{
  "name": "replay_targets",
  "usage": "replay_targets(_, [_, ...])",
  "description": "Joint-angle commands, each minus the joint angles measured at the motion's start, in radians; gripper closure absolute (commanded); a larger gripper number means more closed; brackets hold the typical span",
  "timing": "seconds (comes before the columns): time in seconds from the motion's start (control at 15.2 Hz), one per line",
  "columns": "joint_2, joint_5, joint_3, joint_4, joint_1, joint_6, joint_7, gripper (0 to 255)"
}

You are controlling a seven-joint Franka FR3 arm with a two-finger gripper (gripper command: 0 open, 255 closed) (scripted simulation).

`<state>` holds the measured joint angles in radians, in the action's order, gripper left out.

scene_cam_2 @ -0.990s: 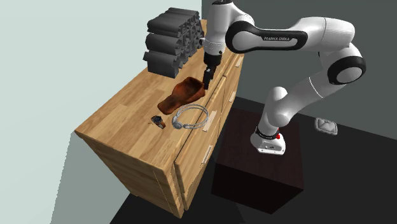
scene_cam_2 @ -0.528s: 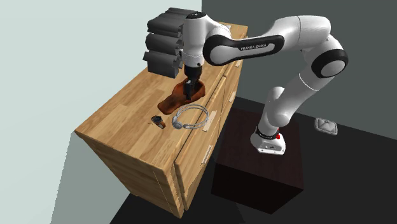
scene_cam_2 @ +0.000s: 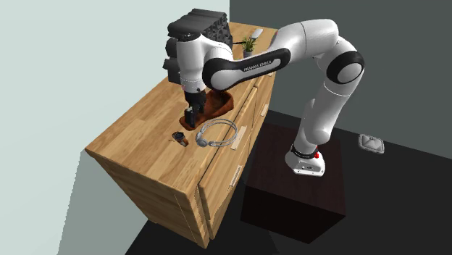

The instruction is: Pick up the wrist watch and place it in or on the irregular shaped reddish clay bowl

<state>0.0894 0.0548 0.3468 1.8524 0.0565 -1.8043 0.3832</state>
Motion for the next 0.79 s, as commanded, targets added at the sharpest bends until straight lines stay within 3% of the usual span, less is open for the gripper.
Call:
replay_targets(0.0, [-0.090, -0.035, 0.020, -0.069, 0.010, -0.008, 0.040, 0])
replay_targets(0.33, [-0.314, -0.131, 0.047, -0.278, 0.063, 0.017, 0.133, 0])
replay_targets(0.73, [-0.319, -0.134, 0.044, -0.218, 0.064, -0.048, 0.135, 0])
